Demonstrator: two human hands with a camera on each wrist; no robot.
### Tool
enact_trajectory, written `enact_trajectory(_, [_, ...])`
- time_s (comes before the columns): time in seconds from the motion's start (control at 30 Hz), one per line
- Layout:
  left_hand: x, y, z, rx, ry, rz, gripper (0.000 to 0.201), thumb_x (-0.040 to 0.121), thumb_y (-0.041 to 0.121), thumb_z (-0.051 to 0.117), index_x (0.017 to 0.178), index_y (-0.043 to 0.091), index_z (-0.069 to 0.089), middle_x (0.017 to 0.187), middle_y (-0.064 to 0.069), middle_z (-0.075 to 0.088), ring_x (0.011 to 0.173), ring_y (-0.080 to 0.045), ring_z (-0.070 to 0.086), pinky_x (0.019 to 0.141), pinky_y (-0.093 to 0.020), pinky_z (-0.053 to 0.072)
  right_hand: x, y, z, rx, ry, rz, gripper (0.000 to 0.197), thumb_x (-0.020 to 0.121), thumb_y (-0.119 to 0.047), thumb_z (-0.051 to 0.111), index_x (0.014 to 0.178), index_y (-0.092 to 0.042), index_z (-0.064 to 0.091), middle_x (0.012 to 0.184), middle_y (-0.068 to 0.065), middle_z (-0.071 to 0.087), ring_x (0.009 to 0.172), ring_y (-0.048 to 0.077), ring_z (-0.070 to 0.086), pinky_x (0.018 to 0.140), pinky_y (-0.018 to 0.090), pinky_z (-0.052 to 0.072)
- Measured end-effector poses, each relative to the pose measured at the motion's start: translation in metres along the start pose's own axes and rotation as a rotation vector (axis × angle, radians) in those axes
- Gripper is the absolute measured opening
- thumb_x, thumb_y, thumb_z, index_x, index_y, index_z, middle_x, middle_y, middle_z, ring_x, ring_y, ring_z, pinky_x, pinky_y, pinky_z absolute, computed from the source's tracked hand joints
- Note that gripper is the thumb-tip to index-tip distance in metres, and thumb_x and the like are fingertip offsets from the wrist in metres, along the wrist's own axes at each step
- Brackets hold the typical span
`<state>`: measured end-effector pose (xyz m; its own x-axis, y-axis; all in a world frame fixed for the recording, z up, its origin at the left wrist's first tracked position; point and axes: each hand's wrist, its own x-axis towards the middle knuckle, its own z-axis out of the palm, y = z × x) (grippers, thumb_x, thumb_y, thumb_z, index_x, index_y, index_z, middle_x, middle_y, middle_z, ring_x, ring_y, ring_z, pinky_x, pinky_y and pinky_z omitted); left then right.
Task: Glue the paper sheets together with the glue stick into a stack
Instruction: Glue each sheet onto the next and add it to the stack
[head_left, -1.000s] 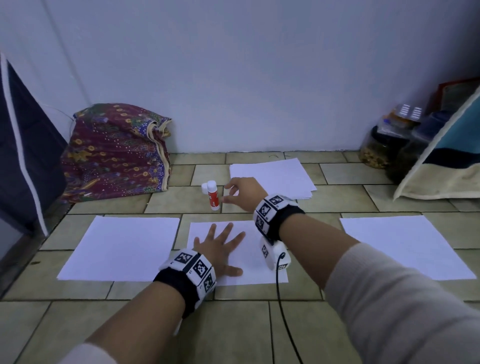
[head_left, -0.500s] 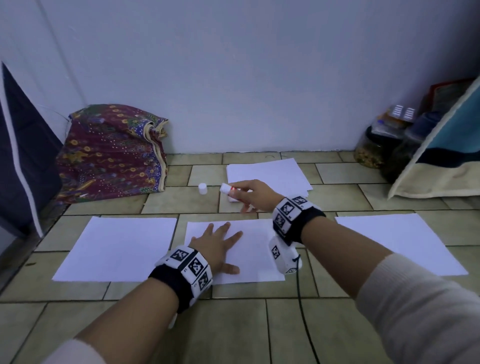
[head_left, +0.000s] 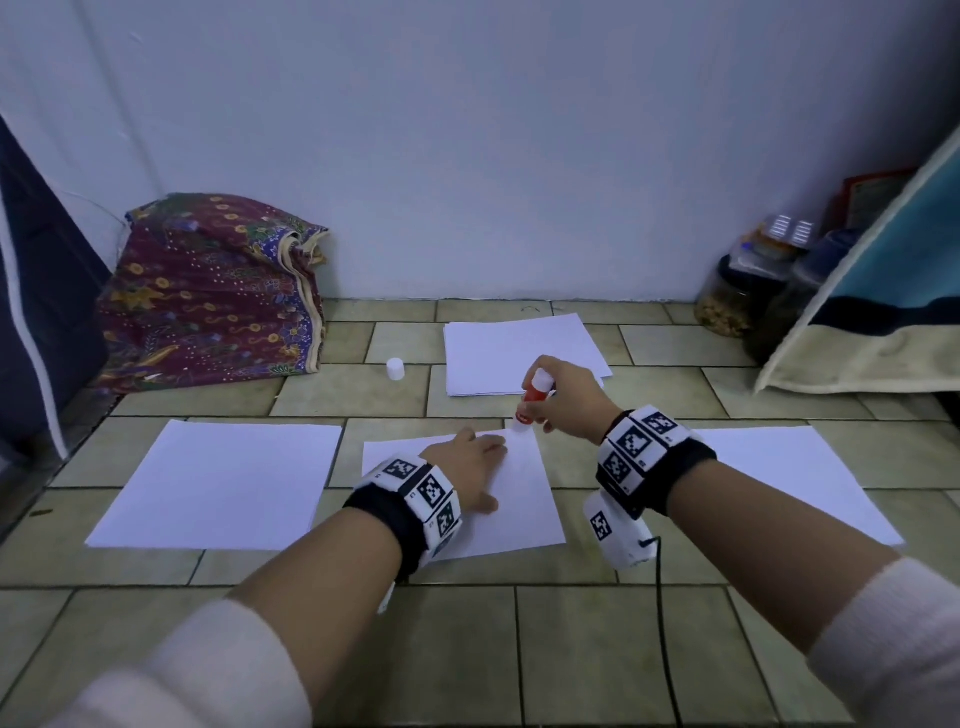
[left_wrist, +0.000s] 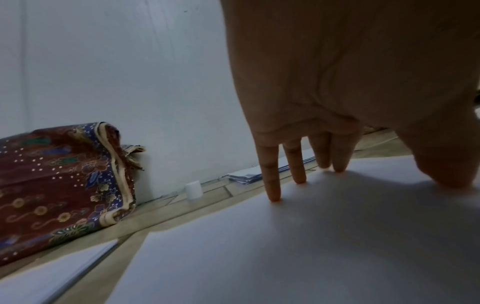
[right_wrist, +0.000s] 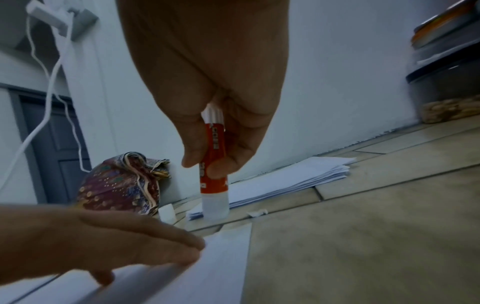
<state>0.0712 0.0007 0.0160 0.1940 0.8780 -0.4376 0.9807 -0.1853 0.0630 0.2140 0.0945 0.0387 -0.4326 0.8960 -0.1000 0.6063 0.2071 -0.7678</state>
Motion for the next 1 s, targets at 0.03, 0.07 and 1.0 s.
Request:
enact_trajectory(0.03, [0.002, 0.001, 0.000, 0.010, -0.008, -0.009, 0.075, 0.092, 0.039, 0.057, 0.151, 0.013, 0.019, 0.158, 0.007, 0.015, 0.135, -0.021, 0.024, 0.095, -0.042, 0.046, -0.001, 0.000, 0.003, -0.014, -0.003, -0.002, 0.021, 0.081, -0.003, 0.069, 0.083, -0.014, 0.051, 0.087, 0.010, 0.063, 0.063, 0.019, 0.059, 0.050, 0.024, 0.051])
enact_trajectory(0.07, [0.003, 0.002, 0.000, 0.010, -0.008, -0.024, 0.077, 0.091, 0.040, 0.059, 0.151, 0.013, 0.019, 0.157, 0.007, 0.018, 0.134, -0.021, 0.026, 0.095, -0.042, 0.046, -0.001, 0.000, 0.005, -0.039, -0.004, -0.007, 0.021, 0.081, -0.003, 0.068, 0.083, -0.014, 0.050, 0.087, 0.011, 0.064, 0.062, 0.020, 0.059, 0.051, 0.024, 0.051])
enact_trajectory(1.0, [0.010, 0.001, 0.003, -0.002, 0.006, -0.050, 0.091, 0.082, 0.052, 0.066, 0.152, 0.018, 0.017, 0.156, 0.008, 0.018, 0.138, -0.018, 0.021, 0.099, -0.043, 0.044, -0.063, 0.018, -0.005, -0.361, -0.360, -0.254, 0.024, 0.084, -0.005, 0.068, 0.090, -0.020, 0.050, 0.094, 0.002, 0.070, 0.087, 0.014, 0.067, 0.081, 0.031, 0.054])
